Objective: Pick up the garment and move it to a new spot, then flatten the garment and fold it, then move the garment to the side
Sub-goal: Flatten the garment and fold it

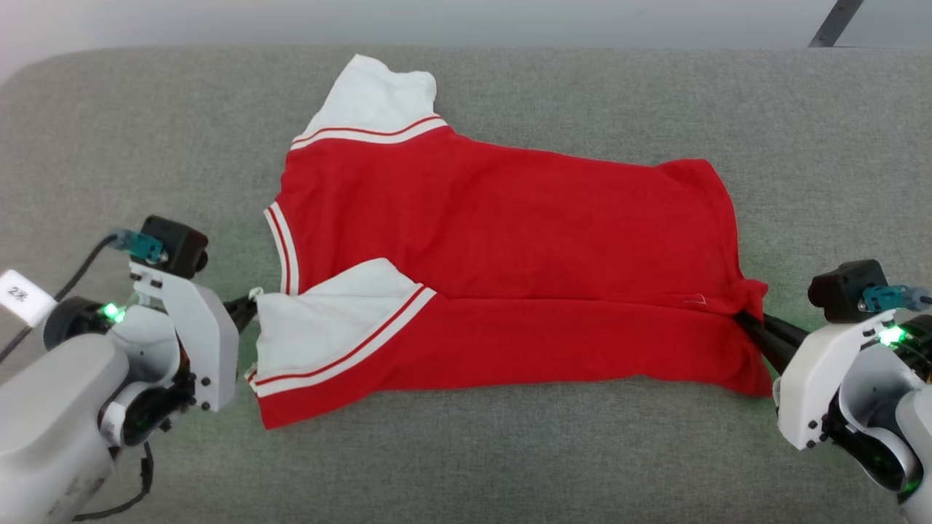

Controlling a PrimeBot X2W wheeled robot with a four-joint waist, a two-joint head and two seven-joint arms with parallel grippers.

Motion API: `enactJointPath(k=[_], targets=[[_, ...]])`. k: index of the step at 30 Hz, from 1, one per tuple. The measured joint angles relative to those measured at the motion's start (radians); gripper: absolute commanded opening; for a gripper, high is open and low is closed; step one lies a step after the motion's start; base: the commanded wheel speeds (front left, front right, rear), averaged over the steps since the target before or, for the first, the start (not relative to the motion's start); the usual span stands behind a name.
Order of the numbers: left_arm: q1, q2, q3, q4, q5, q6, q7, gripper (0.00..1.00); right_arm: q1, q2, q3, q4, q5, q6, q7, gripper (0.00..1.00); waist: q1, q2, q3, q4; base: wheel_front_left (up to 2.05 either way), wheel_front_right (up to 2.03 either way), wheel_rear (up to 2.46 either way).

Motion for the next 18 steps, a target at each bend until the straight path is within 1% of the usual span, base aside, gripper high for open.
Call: enactJointPath(k=[5,6,7,8,9,10,11,12,13,18], targets=[[-0.006,-0.046,-0.006,0.098,-0.03,-0.045,0.014,0.0,-0.03,0.015,0.013,0.023,0.0,0.0,0.01,0.0,0.0,0.0,0.001,-0.003,0.0,0.0,0.0],[-0.009,-0.053,-0.003,0.115,-0.037,-0.047,0.015,0.01,-0.035,0.018,0.015,0.028,0.001,0.0,0.011,0.0,0.0,0.0,0.001,-0.004,0.0,0.0,0.0],[-0.012,-0.06,-0.004,0.129,-0.038,-0.054,0.022,0.14,-0.039,0.02,0.017,0.032,0.002,0.0,0.013,0.0,0.0,0.0,-0.001,-0.004,0.0,0.0,0.0],[-0.013,-0.066,-0.003,0.142,-0.045,-0.055,0.025,0.14,-0.043,0.021,0.018,0.036,0.003,0.0,0.016,0.0,0.0001,0.0,-0.003,-0.004,0.0,0.0,0.0],[-0.013,-0.073,0.001,0.154,-0.056,-0.058,0.027,0.42,-0.047,0.021,0.02,0.041,0.006,0.0,0.019,0.09,0.0,0.0,-0.006,-0.003,0.0,0.0,0.0],[-0.014,-0.077,0.003,0.164,-0.06,-0.058,0.029,0.49,-0.051,0.021,0.022,0.044,0.006,0.0,0.021,0.31,0.0,0.0,-0.009,-0.003,0.0,0.0,0.0],[-0.014,-0.081,0.009,0.171,-0.065,-0.058,0.028,0.79,-0.054,0.021,0.024,0.045,0.006,0.0,0.025,0.48,0.0,0.0,-0.013,-0.002,0.0,0.0,0.0],[-0.014,-0.082,0.015,0.179,-0.077,-0.058,0.028,1.0,-0.054,0.02,0.027,0.048,0.006,0.0,0.028,0.79,0.0,0.0,-0.018,-0.002,0.0,0.0,0.0],[-0.014,-0.083,0.016,0.182,-0.08,-0.058,0.027,1.0,-0.054,0.018,0.032,0.049,0.006,0.0,0.029,1.0,0.0,0.0,-0.024,-0.001,0.0,0.0,0.0],[-0.003,-0.074,0.031,0.172,-0.095,-0.052,0.003,1.0,-0.052,0.012,0.037,0.05,0.012,0.0,0.03,1.0,0.0,0.0,-0.061,0.003,0.0,0.0,0.0]])
